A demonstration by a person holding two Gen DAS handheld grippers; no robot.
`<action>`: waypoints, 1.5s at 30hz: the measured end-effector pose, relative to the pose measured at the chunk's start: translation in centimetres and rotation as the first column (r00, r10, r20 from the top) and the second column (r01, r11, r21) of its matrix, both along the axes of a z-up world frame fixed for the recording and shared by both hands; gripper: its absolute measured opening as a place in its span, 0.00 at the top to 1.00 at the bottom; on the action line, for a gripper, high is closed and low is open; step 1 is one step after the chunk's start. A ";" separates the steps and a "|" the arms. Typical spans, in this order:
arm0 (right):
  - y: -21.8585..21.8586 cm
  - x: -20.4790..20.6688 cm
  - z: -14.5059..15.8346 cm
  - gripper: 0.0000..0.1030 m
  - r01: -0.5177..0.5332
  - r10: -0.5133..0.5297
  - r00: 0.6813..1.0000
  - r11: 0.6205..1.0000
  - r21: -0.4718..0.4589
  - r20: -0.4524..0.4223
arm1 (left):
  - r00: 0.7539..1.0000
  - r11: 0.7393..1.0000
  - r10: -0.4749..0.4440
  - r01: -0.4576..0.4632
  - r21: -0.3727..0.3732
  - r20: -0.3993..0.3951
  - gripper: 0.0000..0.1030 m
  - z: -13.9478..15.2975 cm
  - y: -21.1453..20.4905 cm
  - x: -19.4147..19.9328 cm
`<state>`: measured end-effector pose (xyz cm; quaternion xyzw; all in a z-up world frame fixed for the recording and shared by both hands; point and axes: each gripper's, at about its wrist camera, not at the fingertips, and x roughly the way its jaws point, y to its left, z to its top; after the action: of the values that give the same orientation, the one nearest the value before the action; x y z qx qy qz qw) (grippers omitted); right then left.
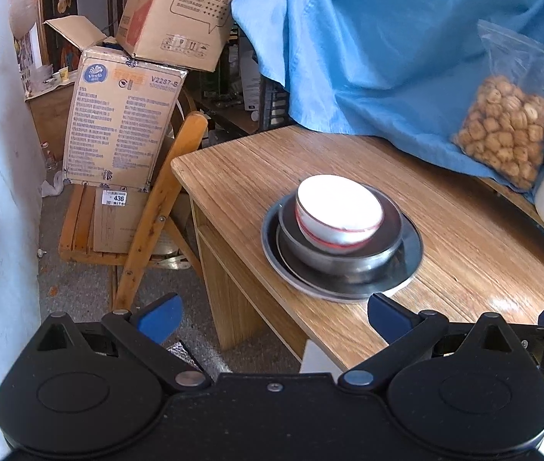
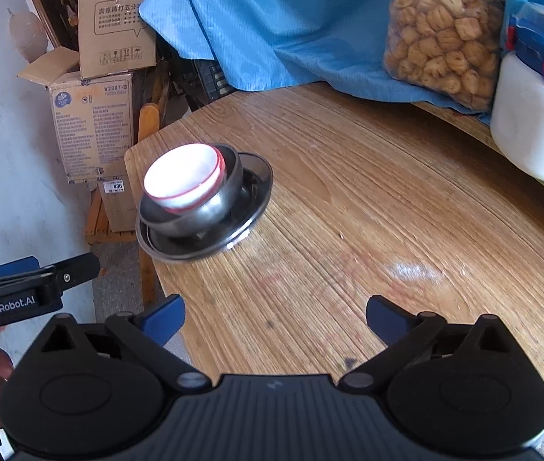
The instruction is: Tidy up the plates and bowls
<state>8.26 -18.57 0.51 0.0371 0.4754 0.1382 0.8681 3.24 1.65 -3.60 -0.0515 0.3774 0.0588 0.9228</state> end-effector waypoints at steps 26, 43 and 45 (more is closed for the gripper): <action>-4.2 -3.4 -0.6 0.00 0.017 -0.017 1.000 1.000 0.003 -0.026 | 0.996 0.997 -0.071 0.071 -0.013 -0.044 0.01 -0.9 -4.3 -4.0; -4.7 -3.6 -0.5 0.00 0.005 -0.005 1.000 1.000 -0.001 -0.014 | 0.996 0.996 -0.085 0.084 -0.033 -0.037 0.01 -0.9 -4.9 -3.9; -4.7 -3.6 -0.5 0.00 0.001 -0.001 1.000 1.000 -0.002 -0.011 | 0.996 0.996 -0.084 0.083 -0.033 -0.037 0.01 -0.9 -4.9 -3.9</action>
<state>4.62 -23.29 -0.03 0.0371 0.4804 0.1372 0.8655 -0.70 -3.27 -4.53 -0.0491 0.3979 0.0150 0.9160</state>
